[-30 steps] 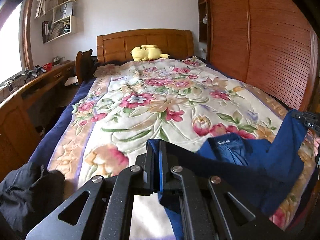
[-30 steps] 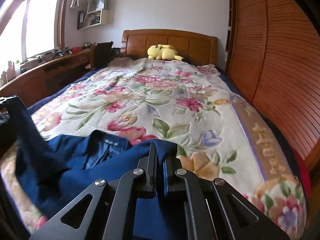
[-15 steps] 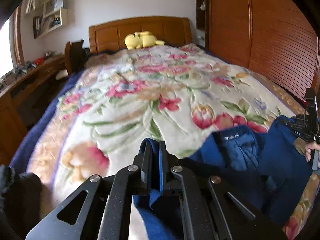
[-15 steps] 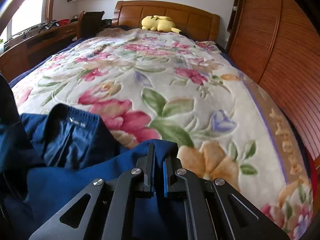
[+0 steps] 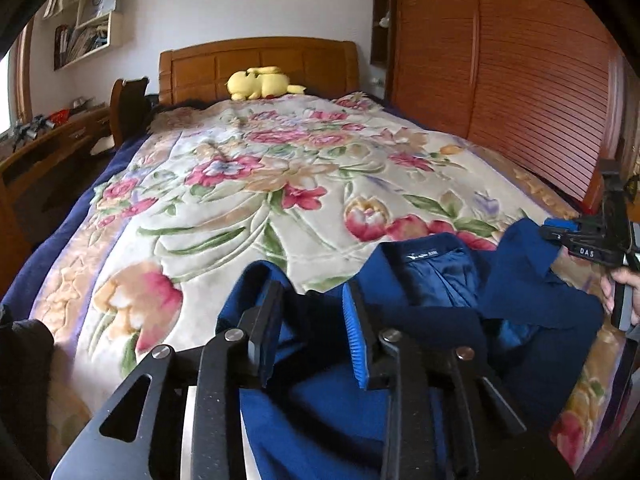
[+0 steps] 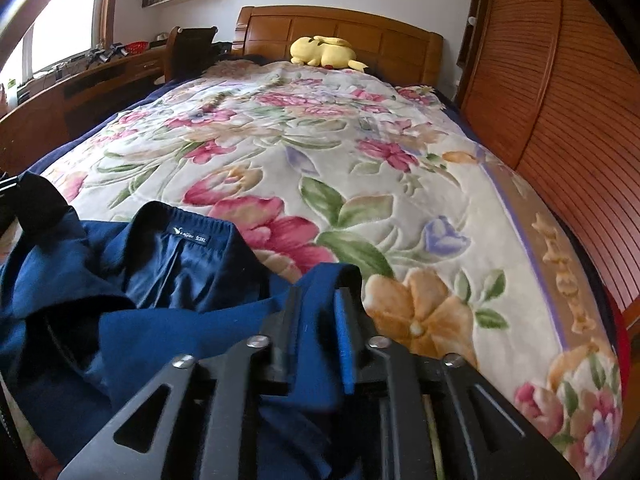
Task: Fold large clothes
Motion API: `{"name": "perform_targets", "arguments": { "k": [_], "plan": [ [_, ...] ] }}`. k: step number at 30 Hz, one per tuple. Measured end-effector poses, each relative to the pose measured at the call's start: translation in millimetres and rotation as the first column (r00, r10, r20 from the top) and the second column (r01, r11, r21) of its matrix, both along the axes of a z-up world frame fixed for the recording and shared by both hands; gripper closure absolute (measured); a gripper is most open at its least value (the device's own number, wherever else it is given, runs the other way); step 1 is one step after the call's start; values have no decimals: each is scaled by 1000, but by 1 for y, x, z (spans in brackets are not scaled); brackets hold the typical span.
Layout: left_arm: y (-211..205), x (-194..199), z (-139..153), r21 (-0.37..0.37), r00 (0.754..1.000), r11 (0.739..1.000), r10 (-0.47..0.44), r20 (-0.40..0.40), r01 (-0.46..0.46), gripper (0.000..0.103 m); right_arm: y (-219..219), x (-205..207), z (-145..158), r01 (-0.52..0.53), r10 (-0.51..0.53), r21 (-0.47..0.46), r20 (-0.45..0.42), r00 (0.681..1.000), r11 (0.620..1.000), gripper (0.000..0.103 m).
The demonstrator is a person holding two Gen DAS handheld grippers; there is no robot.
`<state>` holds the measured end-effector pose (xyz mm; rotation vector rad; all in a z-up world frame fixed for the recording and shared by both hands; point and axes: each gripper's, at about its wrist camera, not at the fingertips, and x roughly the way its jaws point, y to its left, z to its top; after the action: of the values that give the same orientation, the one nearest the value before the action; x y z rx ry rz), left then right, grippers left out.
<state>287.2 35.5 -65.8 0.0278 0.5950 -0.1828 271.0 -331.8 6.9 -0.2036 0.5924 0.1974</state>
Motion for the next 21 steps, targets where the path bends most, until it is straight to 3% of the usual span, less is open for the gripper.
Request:
{"name": "perform_targets", "arguments": {
  "k": [2,5,12,21],
  "plan": [
    [1,-7,1,5,1000,1000,-7,13,7,71,-3,-7,2,15,-15,10,16,1000,1000,50],
    [6,-17,1,-22,999,999,-27,21,27,70,-5,-15,3,33,-33,-6,11,999,999,39],
    [14,-33,-4,-85,998,994,-63,26,65,70,7,-50,7,3,-3,5,-27,1000,1000,37],
    [0,-42,-16,-65,995,993,-99,6,99,70,41,-83,-5,-90,85,-39,-108,990,995,37]
  ]
}}
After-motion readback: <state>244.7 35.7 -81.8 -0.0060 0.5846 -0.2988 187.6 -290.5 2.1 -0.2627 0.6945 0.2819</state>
